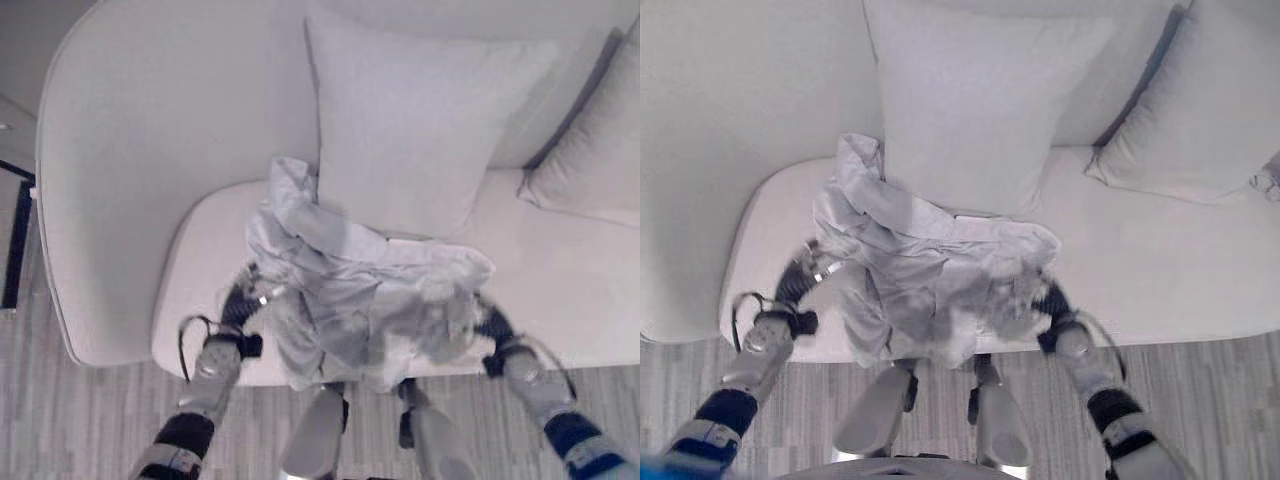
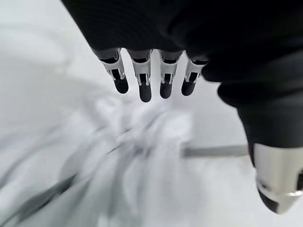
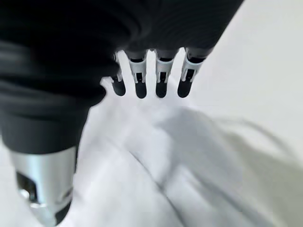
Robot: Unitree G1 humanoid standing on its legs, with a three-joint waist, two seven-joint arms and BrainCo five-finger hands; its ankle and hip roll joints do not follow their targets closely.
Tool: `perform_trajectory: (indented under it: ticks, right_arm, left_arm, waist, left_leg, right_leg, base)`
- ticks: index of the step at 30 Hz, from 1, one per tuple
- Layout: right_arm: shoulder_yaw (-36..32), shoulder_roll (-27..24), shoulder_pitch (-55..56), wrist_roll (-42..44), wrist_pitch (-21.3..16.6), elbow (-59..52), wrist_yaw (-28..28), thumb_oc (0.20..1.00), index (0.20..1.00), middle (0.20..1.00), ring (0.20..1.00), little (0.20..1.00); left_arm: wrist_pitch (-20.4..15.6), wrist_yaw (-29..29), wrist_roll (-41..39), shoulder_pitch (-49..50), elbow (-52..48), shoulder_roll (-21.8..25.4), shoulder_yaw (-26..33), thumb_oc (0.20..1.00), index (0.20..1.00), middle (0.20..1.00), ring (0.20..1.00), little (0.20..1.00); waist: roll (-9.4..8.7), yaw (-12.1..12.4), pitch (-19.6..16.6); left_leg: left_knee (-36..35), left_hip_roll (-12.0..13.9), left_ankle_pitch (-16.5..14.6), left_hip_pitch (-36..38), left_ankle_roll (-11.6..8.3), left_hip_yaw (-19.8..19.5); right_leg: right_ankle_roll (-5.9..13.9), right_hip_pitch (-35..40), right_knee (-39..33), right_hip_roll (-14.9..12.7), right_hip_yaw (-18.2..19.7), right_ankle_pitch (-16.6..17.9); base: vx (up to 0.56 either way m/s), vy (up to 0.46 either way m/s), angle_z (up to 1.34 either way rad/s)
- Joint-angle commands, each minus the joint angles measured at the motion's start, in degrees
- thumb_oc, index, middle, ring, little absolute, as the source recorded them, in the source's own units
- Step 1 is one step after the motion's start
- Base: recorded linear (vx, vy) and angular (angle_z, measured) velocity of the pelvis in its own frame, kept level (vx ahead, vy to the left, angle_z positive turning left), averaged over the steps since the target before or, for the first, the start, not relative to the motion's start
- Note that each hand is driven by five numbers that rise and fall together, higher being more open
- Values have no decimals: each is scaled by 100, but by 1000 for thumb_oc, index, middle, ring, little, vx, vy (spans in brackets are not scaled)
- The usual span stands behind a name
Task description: Hang the clothes on the sofa on the clothes rack.
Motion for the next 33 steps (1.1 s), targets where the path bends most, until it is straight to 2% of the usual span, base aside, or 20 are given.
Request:
perform_trajectory:
  ticks: [1,2,3,5,6,10,17,24,33]
  right_arm:
    - [323,270,-443,-246,-67,712,-409,1000,1000,1000,1000,1000]
    - [322,272,-462,-244,-71,724,-410,1000,1000,1000,1000,1000]
    - [532,332,-914,-268,-30,848,-533,1000,1000,1000,1000,1000]
    - [630,382,-1173,-257,-4,918,-591,1000,1000,1000,1000,1000]
    - [872,488,-1641,-284,70,1095,-704,1000,1000,1000,1000,1000]
    - [1115,650,-2356,-246,171,1466,-890,1000,1000,1000,1000,1000]
    - [1462,666,-3390,-28,206,2112,-994,1000,1000,1000,1000,1000]
    - [1713,727,-3924,-22,205,2307,-1033,1000,1000,1000,1000,1000]
    - [1820,806,-4082,-133,216,2305,-1104,1000,1000,1000,1000,1000]
  left_arm:
    - [28,512,451,-730,990,-40,-411,1000,1000,1000,1000,1000]
    - [26,514,452,-748,999,-39,-412,1000,1000,1000,1000,1000]
    - [108,721,645,-1262,1100,24,-601,1000,1000,1000,1000,1000]
    - [158,803,700,-1557,1210,62,-707,1000,1000,1000,1000,1000]
    - [245,937,832,-2100,1433,124,-938,1000,1000,1000,1000,1000]
    - [433,1209,1125,-2927,1839,202,-1274,1000,1000,1000,1000,1000]
    - [521,1333,985,-4046,2495,466,-1578,1000,1000,1000,1000,1000]
    - [580,1393,953,-4650,2835,857,-1758,1000,1000,1000,1000,1000]
    - [636,1499,974,-4906,2764,1299,-1831,1000,1000,1000,1000,1000]
  waist:
    - [-240,57,-177]
    - [-241,57,-169]
    - [-218,51,-118]
    - [-204,50,-77]
    - [-169,60,-21]
    - [-117,83,101]
    - [-66,173,287]
    - [-94,286,487]
    - [-129,429,683]
  left_leg:
    - [27,-107,-218,-162,-43,-207]
    - [27,-107,-217,-166,-44,-207]
    - [27,-100,-183,-252,-65,-247]
    - [27,-104,-158,-308,-76,-258]
    - [27,-107,-111,-400,-97,-272]
    - [27,-120,-33,-623,-135,-285]
    - [27,-140,90,-1026,-189,-327]
    - [27,-124,178,-1336,-199,-381]
    - [59,-139,234,-1603,-194,-457]
  right_leg:
    - [428,-446,85,-526,155,397]
    - [428,-450,85,-525,154,398]
    - [408,-522,85,-507,158,407]
    - [405,-567,85,-499,158,412]
    - [406,-652,85,-497,155,429]
    - [411,-854,85,-497,130,479]
    - [450,-1209,85,-504,108,545]
    - [478,-1460,85,-498,70,560]
    - [512,-1635,85,-512,16,574]
  base:
    - [-43,-24,-6]
    - [-68,-39,-1]
    - [-61,-29,0]
    - [-70,-19,-1]
    - [-80,-9,-2]
    - [-69,-1,5]
    - [-45,13,10]
    - [-25,23,6]
    - [-16,22,6]
